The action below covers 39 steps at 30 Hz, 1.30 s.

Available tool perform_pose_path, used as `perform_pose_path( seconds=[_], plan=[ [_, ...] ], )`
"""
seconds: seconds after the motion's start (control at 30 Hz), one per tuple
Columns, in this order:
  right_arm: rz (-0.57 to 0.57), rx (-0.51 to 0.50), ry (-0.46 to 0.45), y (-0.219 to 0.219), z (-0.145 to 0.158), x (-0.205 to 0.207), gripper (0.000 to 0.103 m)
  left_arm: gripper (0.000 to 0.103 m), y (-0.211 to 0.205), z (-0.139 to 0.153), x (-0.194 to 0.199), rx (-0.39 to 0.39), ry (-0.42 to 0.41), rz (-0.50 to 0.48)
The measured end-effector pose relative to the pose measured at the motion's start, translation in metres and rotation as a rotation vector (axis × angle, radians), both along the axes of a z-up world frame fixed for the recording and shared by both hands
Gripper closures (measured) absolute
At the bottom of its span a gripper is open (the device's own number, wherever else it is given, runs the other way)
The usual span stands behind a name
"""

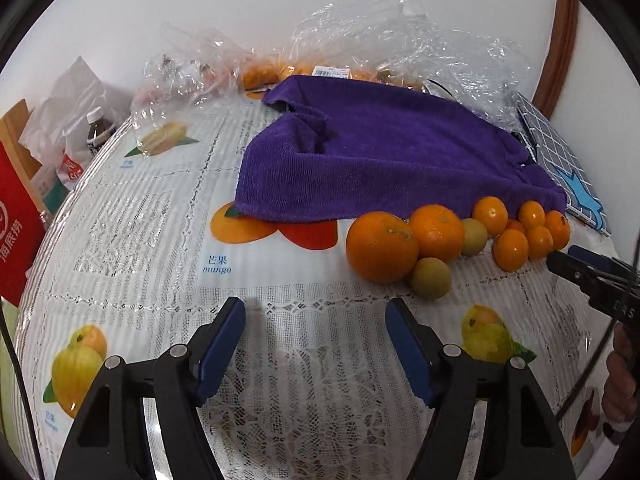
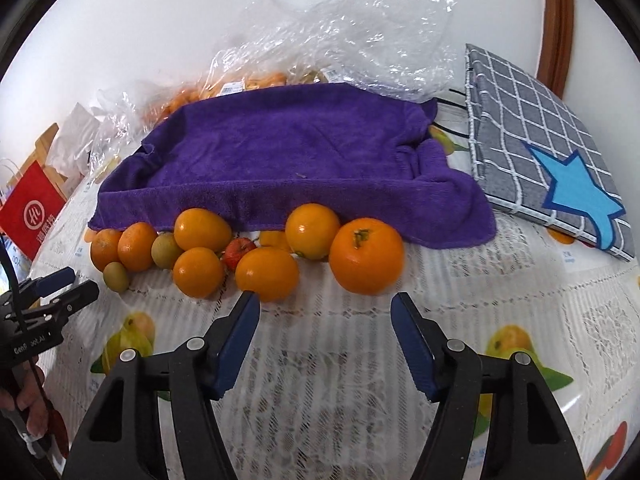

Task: Organize fruits
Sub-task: 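Lower the left tool onto a large orange while the right tool grasps another orange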

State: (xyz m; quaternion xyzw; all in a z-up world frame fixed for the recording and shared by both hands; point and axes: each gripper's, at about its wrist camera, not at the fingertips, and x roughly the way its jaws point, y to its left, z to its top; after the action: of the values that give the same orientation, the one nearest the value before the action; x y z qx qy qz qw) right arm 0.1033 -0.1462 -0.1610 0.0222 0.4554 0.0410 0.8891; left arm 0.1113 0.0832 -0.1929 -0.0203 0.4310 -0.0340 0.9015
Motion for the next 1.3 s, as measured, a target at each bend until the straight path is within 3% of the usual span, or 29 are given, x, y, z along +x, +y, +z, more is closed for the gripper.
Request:
perform_pose_path(
  seconds=[0.6,0.8,1.03,1.3],
  plan=[
    [0.030,-0.013,0.007,0.004,-0.012,0.018,0.025,0.036,0.013,0.002,0.001,-0.088,-0.022,-0.012],
    [0.051,-0.006,-0.008,0.001,-0.010,0.013,0.033,0.056,0.015,0.002,0.001,-0.145,-0.027,-0.039],
    [0.082,-0.003,-0.025,-0.004,-0.009,0.002,0.050,0.058,0.007,0.002,0.005,-0.138,-0.027,-0.043],
    [0.091,0.020,-0.021,-0.014,-0.009,0.004,0.049,0.052,-0.014,0.003,0.018,-0.103,-0.010,-0.030]
  ],
)
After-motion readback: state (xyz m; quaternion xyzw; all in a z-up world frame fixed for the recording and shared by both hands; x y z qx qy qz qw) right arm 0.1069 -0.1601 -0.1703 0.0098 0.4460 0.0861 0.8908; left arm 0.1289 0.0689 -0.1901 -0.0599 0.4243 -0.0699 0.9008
